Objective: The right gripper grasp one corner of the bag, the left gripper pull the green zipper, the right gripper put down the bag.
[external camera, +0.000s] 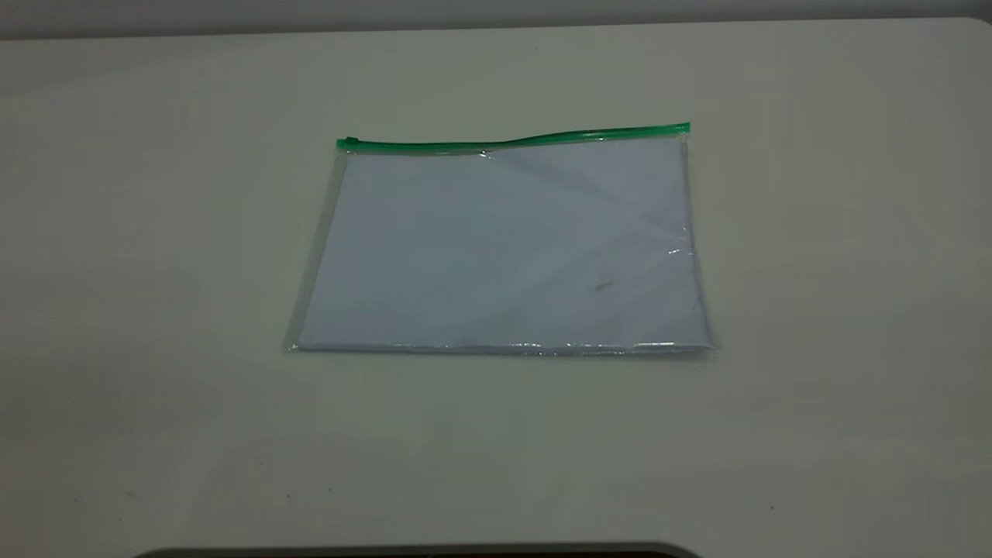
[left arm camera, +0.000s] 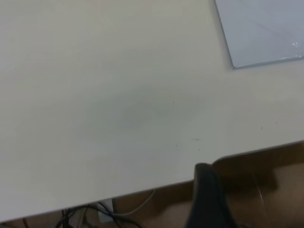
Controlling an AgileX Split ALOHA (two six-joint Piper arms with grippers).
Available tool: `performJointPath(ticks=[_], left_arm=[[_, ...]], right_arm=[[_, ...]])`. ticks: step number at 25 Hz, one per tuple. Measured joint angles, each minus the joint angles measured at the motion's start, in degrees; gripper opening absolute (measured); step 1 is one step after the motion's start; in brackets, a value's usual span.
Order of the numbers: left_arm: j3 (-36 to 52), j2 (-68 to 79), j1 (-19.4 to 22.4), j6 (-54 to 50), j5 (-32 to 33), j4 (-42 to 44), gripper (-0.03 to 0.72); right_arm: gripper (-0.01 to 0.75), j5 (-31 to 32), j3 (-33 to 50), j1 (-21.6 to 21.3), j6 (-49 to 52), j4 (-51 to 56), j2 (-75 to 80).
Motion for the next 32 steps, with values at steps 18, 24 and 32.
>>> performJointPath(ticks=[18,24,32], left_arm=[[0.00,-6.43,2.80,0.15,0.04,0.01,0.565],[0.00,-6.43,2.80,0.15,0.04,-0.01,0.565],[0.00,-6.43,2.80,0.15,0.04,-0.01,0.565]], right_arm=[[0.563,0.00,0.00,0.00,0.00,0.00,0.00],[0.560,0.00,0.00,0.00,0.00,0.00,0.00],[0.558,0.00,0.00,-5.31,0.00,0.00,0.00]])
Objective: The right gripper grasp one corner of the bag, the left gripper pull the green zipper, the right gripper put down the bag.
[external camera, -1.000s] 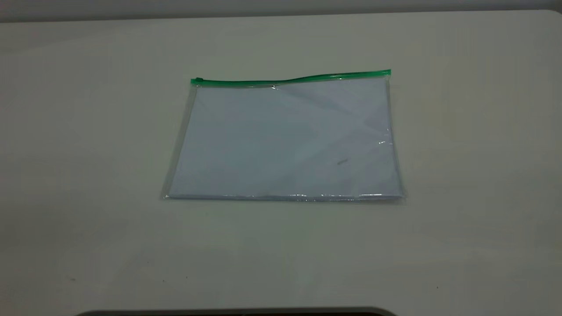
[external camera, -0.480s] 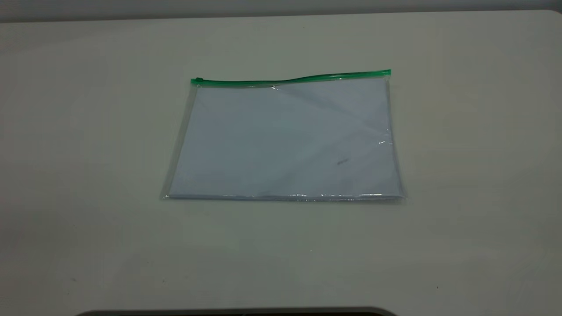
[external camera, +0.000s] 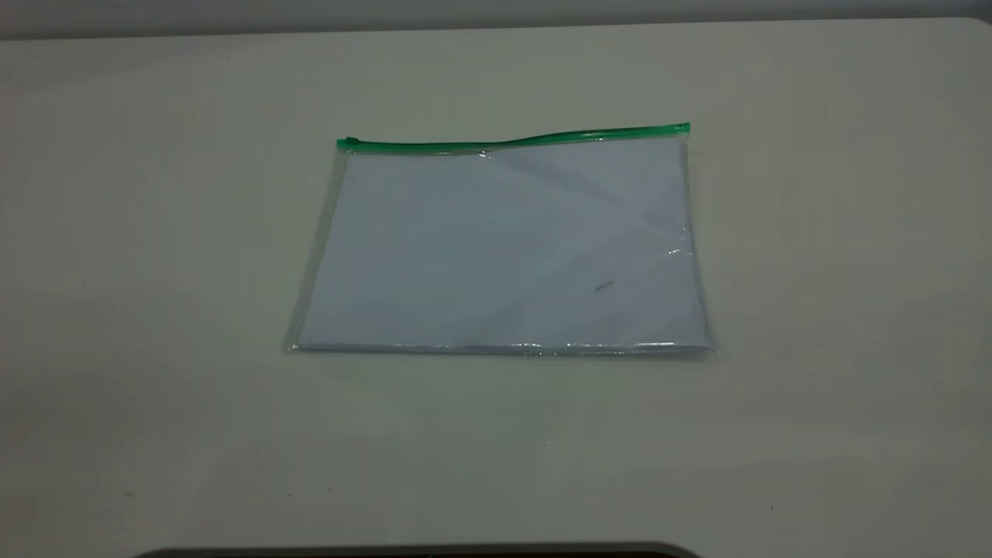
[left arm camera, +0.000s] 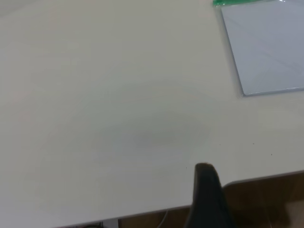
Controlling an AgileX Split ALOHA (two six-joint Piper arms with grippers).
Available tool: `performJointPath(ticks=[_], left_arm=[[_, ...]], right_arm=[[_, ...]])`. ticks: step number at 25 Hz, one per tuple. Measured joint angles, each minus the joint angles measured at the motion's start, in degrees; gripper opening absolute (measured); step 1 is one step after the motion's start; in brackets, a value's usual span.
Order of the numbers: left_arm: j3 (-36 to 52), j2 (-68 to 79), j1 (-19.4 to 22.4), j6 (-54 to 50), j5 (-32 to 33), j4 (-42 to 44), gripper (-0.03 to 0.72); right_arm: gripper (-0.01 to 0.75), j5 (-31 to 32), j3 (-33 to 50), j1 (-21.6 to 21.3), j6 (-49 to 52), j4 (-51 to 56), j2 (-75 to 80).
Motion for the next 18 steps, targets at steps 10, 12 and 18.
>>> performJointPath(ticks=[10,12,18], left_arm=[[0.00,0.00,0.00,0.00,0.00,0.00,0.565],[0.00,-0.02,0.00,0.00,0.00,0.00,0.565],[0.00,-0.02,0.00,0.00,0.00,0.00,0.565]], right_arm=[[0.557,-0.05,0.00,-9.06,5.18,-2.96,0.00],[0.557,-0.06,0.00,-9.06,6.55,-3.94,0.00],[0.557,-0.23,0.00,-9.06,7.00,-4.80,0.00]])
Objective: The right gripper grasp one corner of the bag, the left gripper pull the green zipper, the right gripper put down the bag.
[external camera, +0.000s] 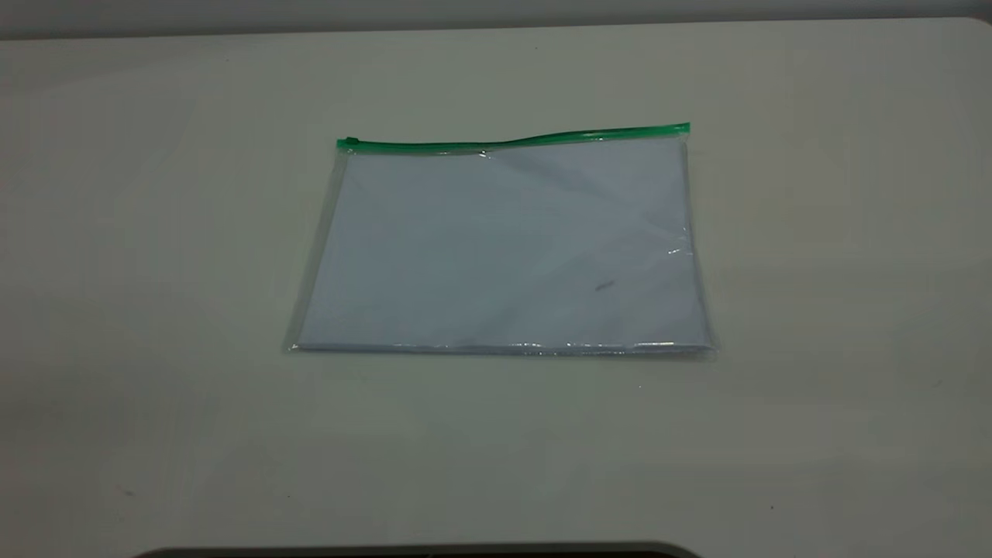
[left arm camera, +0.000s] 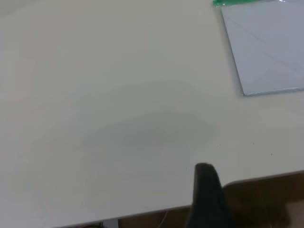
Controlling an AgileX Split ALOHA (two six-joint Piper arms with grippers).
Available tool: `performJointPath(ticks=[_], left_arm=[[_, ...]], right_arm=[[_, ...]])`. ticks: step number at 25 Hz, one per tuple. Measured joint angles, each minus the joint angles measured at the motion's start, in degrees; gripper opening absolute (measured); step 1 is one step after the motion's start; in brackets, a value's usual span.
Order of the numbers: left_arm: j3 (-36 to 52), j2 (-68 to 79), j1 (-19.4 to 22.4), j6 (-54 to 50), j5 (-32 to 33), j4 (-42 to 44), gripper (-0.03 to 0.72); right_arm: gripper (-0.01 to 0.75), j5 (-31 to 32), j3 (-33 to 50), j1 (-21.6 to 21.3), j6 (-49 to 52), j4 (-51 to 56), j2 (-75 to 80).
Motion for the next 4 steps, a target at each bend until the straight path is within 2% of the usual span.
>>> performJointPath(ticks=[4], left_arm=[[0.00,0.00,0.00,0.00,0.00,0.00,0.565]], right_arm=[[0.557,0.00,0.00,0.00,0.06,0.00,0.00]])
